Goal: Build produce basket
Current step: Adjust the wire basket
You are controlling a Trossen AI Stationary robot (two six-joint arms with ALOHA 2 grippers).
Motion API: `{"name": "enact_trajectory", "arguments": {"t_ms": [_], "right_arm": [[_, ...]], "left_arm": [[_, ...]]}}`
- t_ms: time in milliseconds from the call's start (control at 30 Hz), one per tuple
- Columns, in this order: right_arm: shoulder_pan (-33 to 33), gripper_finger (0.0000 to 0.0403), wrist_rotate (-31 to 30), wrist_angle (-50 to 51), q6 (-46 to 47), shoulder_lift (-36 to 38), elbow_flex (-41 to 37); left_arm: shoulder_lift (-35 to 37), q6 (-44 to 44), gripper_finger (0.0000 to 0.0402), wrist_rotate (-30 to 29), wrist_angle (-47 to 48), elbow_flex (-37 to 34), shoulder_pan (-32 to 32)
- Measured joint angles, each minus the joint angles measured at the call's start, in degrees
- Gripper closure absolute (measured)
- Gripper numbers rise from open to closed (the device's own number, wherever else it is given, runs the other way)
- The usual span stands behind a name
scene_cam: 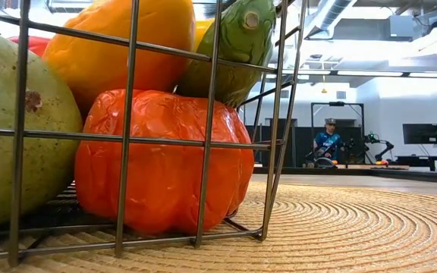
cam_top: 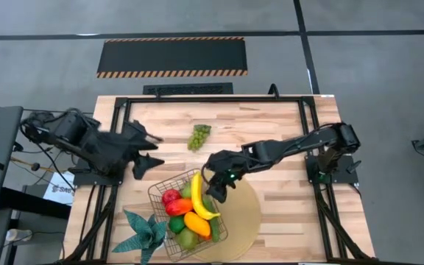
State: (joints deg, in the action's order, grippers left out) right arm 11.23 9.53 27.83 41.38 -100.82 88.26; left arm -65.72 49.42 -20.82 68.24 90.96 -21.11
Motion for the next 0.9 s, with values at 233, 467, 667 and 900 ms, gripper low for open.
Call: {"name": "enact_trajectory", "arguments": {"t_ms": [233,467,667,900], "right_arm": [[2.2,0.0145,-7.2,12.6,0.6,-3.6,0.5],[3.4,0.0145,-7.3,10.5,1.1,-7.8,0.4],[3.4,0.0149,-6.4,10.4,2.2,-9.3,0.5],[3.9,0.0243,-5.4,11.6,2.7,-9.3,0.5]], "left_arm": [[0.0,5.3,0.0100,-1.9,-2.4,-6.0,-3.4],[-0.5,6.9,0.0100,-3.2,-3.7,-7.9,-4.4],[-0.4,7.5,0.0100,-3.0,-4.9,-8.7,-4.5],[-0.4,7.6,0.0100,-3.0,-5.2,-8.7,-4.5]]}}
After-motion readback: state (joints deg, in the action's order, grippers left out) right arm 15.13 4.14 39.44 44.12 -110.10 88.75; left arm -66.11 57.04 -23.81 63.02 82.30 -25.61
